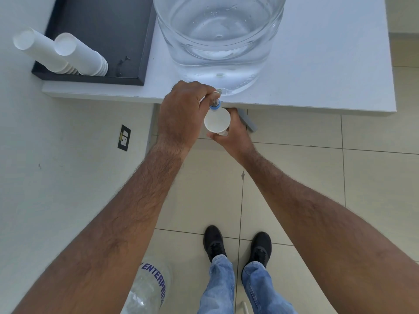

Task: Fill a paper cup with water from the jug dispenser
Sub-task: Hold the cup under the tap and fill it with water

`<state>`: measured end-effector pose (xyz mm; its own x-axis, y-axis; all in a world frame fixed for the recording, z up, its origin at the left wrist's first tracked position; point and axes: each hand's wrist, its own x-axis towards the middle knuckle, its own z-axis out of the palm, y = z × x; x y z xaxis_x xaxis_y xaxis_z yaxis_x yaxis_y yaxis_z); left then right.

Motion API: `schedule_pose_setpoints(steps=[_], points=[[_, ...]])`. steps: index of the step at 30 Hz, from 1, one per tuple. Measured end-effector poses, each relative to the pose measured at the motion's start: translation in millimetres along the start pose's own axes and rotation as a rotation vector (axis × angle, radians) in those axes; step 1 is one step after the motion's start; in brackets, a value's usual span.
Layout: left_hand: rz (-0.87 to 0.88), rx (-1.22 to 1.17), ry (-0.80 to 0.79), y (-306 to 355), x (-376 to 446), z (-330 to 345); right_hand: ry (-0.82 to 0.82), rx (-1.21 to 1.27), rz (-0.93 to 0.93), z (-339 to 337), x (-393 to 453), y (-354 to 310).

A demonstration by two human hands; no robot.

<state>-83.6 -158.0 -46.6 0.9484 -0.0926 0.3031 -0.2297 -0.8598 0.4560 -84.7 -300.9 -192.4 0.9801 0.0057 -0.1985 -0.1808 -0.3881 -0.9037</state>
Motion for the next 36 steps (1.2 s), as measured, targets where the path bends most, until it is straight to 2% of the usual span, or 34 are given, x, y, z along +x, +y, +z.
schedule_pose_setpoints(steps=[36], points=[[-0.026, -0.007, 0.032, -0.2, -1.5, 3.7, -0.002, -0.004, -0.007, -3.7, 0.0, 1.4]])
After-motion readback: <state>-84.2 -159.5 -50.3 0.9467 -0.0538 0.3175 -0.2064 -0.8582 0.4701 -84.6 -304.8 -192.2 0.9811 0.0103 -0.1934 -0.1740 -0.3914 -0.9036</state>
